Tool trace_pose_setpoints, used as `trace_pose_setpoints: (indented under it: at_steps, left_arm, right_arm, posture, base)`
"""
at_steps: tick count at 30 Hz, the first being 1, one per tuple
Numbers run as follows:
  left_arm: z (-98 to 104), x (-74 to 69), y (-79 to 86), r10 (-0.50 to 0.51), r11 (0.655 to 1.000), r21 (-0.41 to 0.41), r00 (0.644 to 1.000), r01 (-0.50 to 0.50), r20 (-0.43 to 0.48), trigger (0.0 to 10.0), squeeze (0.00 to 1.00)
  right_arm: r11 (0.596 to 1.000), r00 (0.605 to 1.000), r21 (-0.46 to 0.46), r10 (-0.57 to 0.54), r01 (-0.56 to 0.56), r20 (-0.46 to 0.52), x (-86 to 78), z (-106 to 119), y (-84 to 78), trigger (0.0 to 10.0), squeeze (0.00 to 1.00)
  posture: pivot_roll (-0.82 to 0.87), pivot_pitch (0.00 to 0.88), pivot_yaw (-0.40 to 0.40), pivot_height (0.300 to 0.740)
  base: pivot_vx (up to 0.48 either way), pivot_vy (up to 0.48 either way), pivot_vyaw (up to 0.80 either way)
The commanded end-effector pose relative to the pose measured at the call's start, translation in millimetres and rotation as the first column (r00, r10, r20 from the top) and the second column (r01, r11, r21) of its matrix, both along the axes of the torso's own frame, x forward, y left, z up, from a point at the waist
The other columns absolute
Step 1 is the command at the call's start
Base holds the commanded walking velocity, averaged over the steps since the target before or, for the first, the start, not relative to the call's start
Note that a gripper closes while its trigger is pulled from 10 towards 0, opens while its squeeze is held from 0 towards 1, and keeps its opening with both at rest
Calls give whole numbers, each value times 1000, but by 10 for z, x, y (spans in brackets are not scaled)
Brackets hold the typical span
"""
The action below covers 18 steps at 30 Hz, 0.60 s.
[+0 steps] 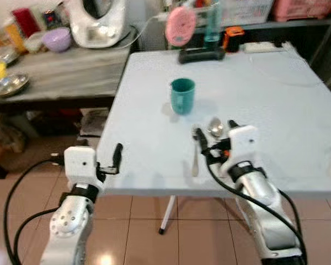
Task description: Setting the table
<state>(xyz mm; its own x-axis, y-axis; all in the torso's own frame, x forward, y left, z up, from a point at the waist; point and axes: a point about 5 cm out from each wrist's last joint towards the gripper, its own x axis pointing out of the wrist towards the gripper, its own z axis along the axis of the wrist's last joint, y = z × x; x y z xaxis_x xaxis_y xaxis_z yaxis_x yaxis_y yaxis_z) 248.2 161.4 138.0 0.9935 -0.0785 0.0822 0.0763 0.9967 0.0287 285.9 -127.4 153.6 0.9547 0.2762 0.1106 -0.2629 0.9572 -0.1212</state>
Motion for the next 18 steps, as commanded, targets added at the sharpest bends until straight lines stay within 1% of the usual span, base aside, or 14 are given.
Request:
trace_pose_setpoints:
  at_steps: [1,2,6,8,10,13,15,18]
  left_arm:
    - [-36,-24,-31,-11,1000,-3,1000,11,-17,10000,0]
    - [-35,-29,-30,-14,1000,-3,1000,14,-15,10000,0]
    - [-45,-37,-31,-16,1000,-6,1000,16,-24,10000,0]
    - [-56,-44,-33,-15,1000,-13,999,14,-29,10000,0]
    - [-86,-53,-27,-7,1000,2,999,7,-46,10000,0]
    - [-136,-89,-28,-24,999,20,998,26,-66,10000,0]
    - [-160,-126,-35,-58,998,31,995,60,-78,10000,0]
    - [-187,-158,-47,-91,995,41,992,95,-90,10000,0]
  right_arm:
    - [1000,1000,-8,-11,11,-8,-4,-8,-48,10000,0]
    - [1000,1000,-8,-9,9,-9,-6,-10,-46,10000,0]
    - [1000,1000,-9,1,-1,-18,-10,-29,-31,10000,0]
    - [1000,1000,-6,6,-6,-23,-14,-37,-16,10000,0]
    - [1000,999,-1,21,-21,-33,-23,-51,10,10000,0]
    - [999,997,10,54,-54,-48,-46,-77,79,10000,0]
    - [997,996,23,71,-70,-59,-63,-93,135,10000,0]
    - [996,994,31,83,-80,-74,-75,-117,176,10000,0]
  posture:
    - [-89,97,110,740]
    - [-88,98,108,740]
    - [-86,99,108,740]
    - [-84,102,107,740]
    - [-82,104,107,740]
    - [-81,109,107,740]
    - [-79,113,106,740]
    - [-76,120,106,740]
  base:
    - [0,0,0]
    - [0,0,0]
    - [271,0,0]
    - [0,0,0]
    - [0,0,0]
    - [0,0,0]
    - [0,0,0]
    - [0,0,0]
